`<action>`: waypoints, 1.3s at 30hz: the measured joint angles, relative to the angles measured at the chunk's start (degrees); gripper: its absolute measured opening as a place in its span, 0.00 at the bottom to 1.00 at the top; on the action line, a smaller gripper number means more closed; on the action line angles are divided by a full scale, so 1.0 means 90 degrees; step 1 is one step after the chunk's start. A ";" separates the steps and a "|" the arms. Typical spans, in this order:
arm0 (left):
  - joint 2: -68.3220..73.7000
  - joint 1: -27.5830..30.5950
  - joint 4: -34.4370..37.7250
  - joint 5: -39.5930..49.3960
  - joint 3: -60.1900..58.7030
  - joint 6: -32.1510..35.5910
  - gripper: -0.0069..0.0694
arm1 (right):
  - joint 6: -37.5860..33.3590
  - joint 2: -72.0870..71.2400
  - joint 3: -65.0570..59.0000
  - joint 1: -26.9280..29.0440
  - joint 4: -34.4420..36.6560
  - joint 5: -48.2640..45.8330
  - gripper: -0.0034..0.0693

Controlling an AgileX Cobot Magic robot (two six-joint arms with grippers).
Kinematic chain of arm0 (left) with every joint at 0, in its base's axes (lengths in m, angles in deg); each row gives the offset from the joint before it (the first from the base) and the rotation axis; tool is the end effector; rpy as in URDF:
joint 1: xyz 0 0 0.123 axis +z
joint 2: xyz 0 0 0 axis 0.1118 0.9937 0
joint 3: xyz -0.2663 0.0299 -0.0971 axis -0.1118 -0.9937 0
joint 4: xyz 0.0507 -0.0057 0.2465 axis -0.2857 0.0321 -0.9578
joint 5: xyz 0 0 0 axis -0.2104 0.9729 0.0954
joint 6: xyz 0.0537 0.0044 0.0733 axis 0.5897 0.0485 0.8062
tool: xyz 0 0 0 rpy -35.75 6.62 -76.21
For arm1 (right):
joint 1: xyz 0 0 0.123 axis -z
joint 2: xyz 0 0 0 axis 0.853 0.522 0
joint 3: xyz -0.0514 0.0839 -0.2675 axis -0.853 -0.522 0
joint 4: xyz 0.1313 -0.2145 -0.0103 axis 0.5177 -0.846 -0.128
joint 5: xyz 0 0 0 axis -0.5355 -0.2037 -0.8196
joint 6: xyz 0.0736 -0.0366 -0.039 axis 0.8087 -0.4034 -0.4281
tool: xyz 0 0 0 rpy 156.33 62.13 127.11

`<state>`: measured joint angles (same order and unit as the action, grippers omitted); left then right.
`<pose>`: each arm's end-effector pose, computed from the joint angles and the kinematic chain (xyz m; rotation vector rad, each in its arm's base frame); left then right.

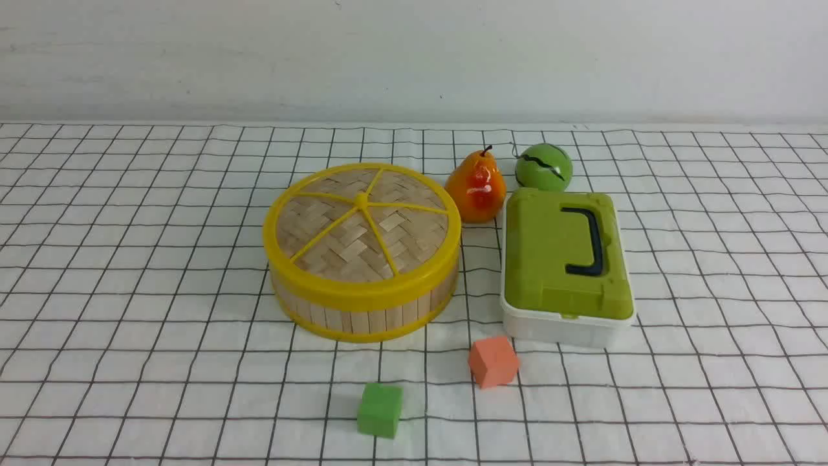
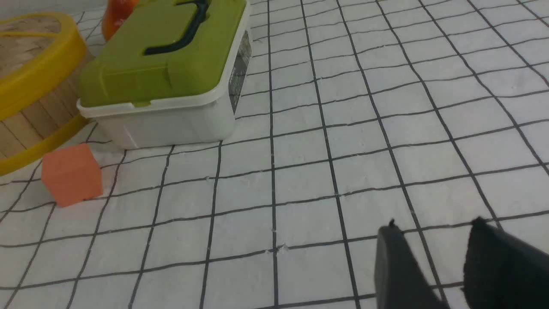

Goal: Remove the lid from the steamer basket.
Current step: Use the left arm to lift the lid of the steamer

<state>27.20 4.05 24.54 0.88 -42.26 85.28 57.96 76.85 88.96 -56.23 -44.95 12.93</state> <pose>0.0527 -0.0052 0.1711 -0.0630 1.8704 -0.1500 0.0520 0.0044 0.1734 0.2312 1.8651 0.2176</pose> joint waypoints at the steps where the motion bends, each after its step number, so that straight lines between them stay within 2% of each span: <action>1: 0.0000 0.0000 0.0000 0.0000 0.0000 0.0000 0.10 | 0.0000 0.0000 0.0000 0.0000 0.0000 0.0000 0.38; 39: 0.0000 0.0000 0.0000 -0.0006 0.0000 0.0000 0.14 | 0.0000 0.0000 0.0000 0.0000 0.0005 0.0000 0.38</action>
<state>27.20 4.05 24.54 0.83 -42.26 85.28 57.96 76.85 88.96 -56.23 -44.90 12.93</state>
